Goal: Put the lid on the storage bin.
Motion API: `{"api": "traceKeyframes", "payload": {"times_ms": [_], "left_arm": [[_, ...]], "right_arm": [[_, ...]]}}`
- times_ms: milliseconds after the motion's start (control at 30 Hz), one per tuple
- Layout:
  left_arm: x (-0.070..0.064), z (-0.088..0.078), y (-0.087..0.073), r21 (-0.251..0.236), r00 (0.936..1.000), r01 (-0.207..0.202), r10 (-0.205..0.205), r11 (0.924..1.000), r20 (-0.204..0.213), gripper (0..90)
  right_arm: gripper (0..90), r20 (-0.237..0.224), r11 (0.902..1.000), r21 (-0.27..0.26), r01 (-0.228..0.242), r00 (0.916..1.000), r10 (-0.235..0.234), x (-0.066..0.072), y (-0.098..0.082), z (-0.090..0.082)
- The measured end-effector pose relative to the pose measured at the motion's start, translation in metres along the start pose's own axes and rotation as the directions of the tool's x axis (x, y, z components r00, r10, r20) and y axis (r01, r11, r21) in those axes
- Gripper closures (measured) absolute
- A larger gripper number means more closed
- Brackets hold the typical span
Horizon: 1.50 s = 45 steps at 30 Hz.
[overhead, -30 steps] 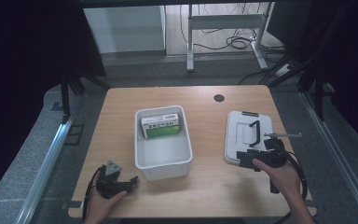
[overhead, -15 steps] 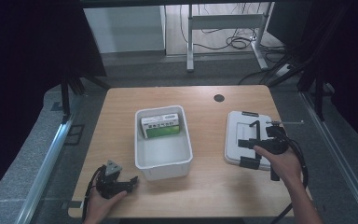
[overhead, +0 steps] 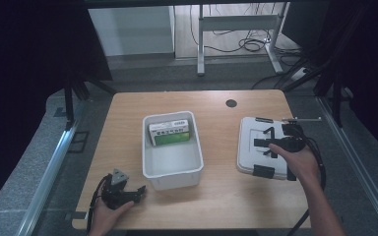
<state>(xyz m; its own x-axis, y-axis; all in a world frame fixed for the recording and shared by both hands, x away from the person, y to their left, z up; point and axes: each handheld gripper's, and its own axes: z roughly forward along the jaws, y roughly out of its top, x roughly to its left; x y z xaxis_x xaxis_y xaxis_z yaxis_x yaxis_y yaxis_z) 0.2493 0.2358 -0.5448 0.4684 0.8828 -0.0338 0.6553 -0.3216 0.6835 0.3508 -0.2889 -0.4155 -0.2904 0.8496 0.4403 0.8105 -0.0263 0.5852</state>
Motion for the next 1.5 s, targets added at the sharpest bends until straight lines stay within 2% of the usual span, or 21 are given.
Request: {"api": "traceKeyframes", "payload": {"times_ms": [267, 500, 633, 733, 767, 1033, 1167, 1233, 1500], "left_arm": [[0.000, 0.000, 0.000, 0.000, 1.0000, 0.000, 0.000, 1.0000, 0.000, 12.5], [0.000, 0.000, 0.000, 0.000, 1.0000, 0.000, 0.000, 1.0000, 0.000, 12.5], [0.000, 0.000, 0.000, 0.001, 1.0000, 0.000, 0.000, 1.0000, 0.001, 12.5], [0.000, 0.000, 0.000, 0.000, 1.0000, 0.000, 0.000, 1.0000, 0.000, 12.5], [0.000, 0.000, 0.000, 0.001, 1.0000, 0.000, 0.000, 1.0000, 0.000, 12.4], [0.000, 0.000, 0.000, 0.002, 1.0000, 0.000, 0.000, 1.0000, 0.000, 12.3], [0.000, 0.001, 0.001, 0.002, 1.0000, 0.000, 0.000, 1.0000, 0.000, 12.2], [0.000, 0.001, 0.001, 0.002, 1.0000, 0.001, -0.001, 1.0000, -0.001, 12.2], [0.000, 0.001, 0.001, 0.003, 1.0000, 0.000, 0.000, 1.0000, 0.001, 12.2]], "right_arm": [[38.3, 0.041, 0.9970, 0.045, -0.062, 0.9973, 0.060, -0.010, 0.012, 0.007], [39.9, 0.081, 0.9942, 0.087, -0.064, 0.9951, 0.057, -0.012, 0.020, 0.014], [40.0, 0.105, 0.9945, 0.076, -0.072, 0.9924, 0.064, -0.015, 0.024, 0.012], [40.1, 0.104, 0.9941, 0.064, -0.087, 0.9914, 0.080, -0.018, 0.026, 0.012], [40.3, 0.119, 0.9929, 0.065, -0.099, 0.9888, 0.091, -0.022, 0.026, 0.011], [41.2, 0.133, 0.9870, 0.067, -0.146, 0.9817, 0.136, -0.035, 0.028, 0.010], [42.2, 0.156, 0.9844, 0.068, -0.163, 0.9763, 0.150, -0.043, 0.029, 0.010], [42.3, 0.183, 0.9835, 0.084, -0.160, 0.9728, 0.143, -0.047, 0.029, 0.012], [42.8, 0.198, 0.9782, 0.076, -0.193, 0.9644, 0.175, -0.057, 0.032, 0.009]]}}
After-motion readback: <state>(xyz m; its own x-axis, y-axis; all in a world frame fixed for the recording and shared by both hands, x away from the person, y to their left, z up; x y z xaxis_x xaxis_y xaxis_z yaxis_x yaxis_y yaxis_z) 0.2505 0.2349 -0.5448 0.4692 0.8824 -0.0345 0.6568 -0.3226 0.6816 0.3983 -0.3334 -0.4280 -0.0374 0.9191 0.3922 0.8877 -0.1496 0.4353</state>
